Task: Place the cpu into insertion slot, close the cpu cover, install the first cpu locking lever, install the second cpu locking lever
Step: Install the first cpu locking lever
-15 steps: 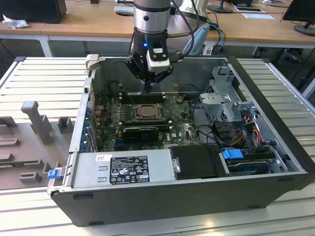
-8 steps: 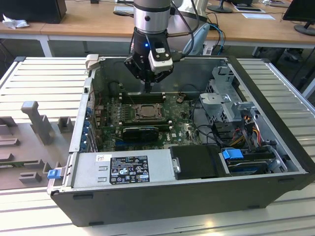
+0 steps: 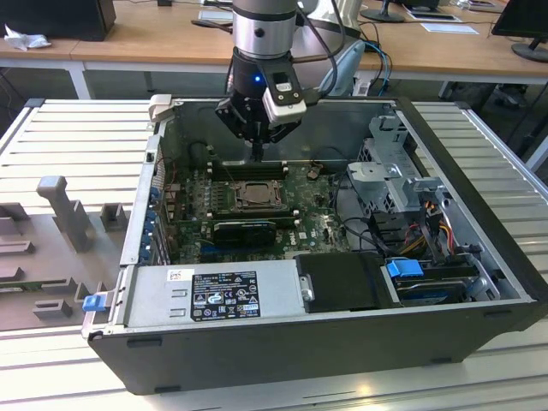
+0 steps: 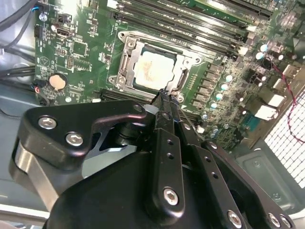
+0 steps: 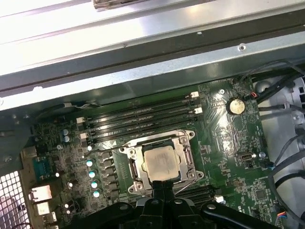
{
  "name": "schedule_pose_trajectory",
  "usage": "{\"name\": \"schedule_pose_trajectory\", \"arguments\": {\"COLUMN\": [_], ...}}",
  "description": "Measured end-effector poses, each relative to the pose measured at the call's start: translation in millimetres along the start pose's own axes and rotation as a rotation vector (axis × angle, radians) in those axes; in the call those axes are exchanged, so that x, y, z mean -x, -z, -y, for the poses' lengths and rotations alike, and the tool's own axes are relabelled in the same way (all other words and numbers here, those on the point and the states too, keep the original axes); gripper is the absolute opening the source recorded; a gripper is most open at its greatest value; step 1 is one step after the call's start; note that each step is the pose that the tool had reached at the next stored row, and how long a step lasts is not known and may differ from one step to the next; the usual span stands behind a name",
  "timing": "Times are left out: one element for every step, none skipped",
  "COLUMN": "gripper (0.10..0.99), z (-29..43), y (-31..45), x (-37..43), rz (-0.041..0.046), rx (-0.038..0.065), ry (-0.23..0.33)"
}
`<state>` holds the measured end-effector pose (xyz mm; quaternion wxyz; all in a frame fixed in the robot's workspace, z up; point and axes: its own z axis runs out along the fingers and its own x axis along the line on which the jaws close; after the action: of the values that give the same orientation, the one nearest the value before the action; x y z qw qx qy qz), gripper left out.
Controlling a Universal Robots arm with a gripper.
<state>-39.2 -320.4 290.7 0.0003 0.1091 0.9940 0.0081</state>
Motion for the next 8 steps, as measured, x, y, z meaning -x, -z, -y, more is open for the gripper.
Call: {"name": "schedule_pose_trajectory", "arguments": {"gripper": [0.106, 0.106, 0.106, 0.106, 0.106, 0.106, 0.106, 0.106], "z": [0.0, 0.0, 0.0, 0.0, 0.0, 0.0, 0.0, 0.0], "y": [0.0, 0.0, 0.0, 0.0, 0.0, 0.0, 0.0, 0.0], "x": [0.0, 0.0, 0.0, 0.0, 0.0, 0.0, 0.0, 0.0], "rz": [-0.0002, -0.0003, -0.0004, -0.0005, -0.0005, -0.0004, -0.0004, -0.0003], "rx": [0.0, 0.0, 0.0, 0.0, 0.0, 0.0, 0.0, 0.0], "ry": [0.011, 0.019, 0.029, 0.038, 0.051, 0.06, 0.069, 0.083]}}
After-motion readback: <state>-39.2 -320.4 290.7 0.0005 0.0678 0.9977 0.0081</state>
